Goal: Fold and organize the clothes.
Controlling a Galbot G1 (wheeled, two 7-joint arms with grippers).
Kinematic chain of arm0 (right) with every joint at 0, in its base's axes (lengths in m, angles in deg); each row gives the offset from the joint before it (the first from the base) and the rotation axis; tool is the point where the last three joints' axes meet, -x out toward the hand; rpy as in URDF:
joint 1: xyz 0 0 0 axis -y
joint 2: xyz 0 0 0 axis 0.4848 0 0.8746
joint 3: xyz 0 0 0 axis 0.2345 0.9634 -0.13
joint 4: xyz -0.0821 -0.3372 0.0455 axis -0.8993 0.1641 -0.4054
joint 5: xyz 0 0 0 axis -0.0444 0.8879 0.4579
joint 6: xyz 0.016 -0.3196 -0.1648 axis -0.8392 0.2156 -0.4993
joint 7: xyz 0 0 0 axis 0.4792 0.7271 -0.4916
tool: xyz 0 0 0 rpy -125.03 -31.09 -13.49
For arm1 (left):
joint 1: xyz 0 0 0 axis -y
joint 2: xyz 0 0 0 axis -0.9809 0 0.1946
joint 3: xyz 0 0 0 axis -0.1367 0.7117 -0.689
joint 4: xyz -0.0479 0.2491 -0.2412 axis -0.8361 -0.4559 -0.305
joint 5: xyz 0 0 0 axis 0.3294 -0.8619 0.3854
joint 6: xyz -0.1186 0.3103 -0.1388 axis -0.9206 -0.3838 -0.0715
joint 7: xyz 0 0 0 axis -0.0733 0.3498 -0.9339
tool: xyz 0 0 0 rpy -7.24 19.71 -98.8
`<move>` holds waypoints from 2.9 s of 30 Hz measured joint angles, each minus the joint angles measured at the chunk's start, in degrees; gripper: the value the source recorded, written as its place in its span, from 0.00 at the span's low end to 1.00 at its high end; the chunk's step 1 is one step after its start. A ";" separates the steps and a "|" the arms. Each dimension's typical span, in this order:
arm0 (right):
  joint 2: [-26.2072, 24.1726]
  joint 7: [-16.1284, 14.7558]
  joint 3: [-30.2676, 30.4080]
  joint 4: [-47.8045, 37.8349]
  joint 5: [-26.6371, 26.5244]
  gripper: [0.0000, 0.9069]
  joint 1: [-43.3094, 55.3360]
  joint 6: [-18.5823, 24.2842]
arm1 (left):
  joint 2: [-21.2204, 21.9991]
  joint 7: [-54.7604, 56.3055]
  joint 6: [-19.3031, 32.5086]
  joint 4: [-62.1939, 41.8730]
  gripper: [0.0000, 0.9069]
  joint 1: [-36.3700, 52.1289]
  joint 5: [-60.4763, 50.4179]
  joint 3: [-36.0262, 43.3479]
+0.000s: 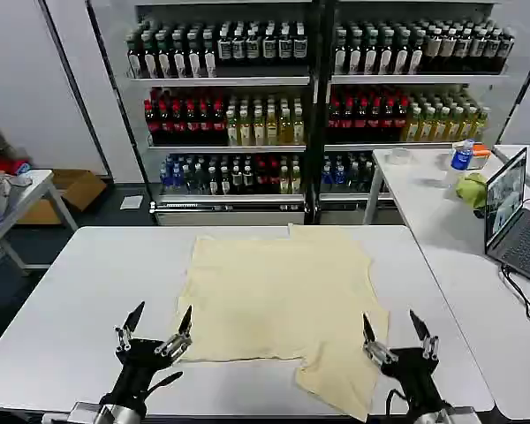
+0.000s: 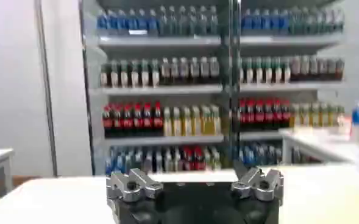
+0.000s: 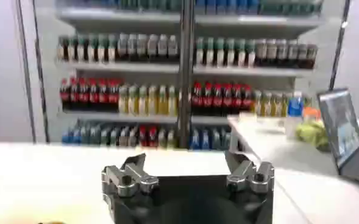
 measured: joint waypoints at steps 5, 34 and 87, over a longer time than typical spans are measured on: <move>-0.40 -0.47 -0.15 -0.51 0.21 1.00 -3.41 -1.94 | -1.47 -0.27 -4.82 -0.33 1.00 -0.69 -0.30 -0.53; 3.66 0.18 6.82 -8.64 2.17 1.00 -5.94 -2.39 | -7.15 0.23 -18.86 -10.50 1.00 4.37 0.04 1.56; 2.75 -0.01 5.52 0.97 0.85 0.00 -12.43 0.50 | -4.75 -2.43 -17.58 -7.89 0.01 2.01 6.51 -1.09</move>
